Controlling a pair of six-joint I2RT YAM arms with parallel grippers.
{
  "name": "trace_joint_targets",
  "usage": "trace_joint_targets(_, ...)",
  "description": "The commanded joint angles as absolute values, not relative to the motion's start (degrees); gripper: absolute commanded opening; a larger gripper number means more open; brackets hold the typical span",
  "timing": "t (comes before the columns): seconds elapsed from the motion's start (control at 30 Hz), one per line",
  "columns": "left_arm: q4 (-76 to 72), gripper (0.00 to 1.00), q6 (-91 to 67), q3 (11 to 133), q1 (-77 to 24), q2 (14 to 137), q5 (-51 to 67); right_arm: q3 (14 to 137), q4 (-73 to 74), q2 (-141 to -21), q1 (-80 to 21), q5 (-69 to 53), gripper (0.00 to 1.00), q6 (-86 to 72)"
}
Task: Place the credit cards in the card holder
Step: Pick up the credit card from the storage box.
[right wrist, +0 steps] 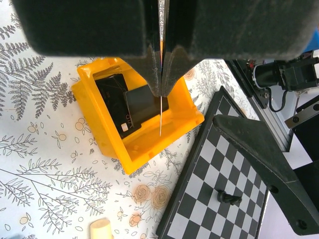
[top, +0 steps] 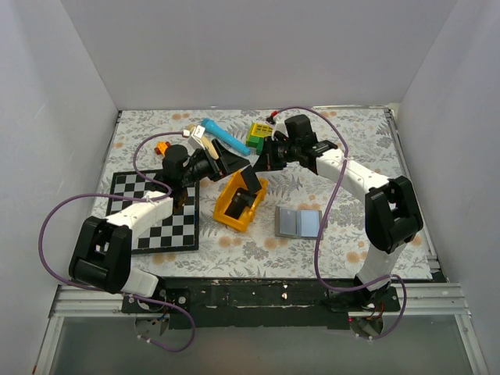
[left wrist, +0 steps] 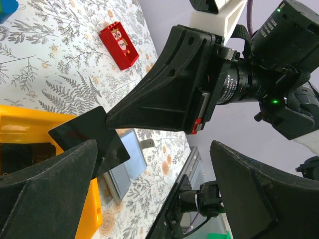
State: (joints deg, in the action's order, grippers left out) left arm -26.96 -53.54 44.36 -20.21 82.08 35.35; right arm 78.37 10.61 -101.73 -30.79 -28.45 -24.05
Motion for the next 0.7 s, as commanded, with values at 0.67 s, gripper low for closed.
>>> trace_joint_targets(0.67, -31.46, 0.82, -53.96, 45.09, -21.7, 80.16, 37.61, 62.67, -18.26, -87.1, -24.08, -43.85, 0.01, -45.87)
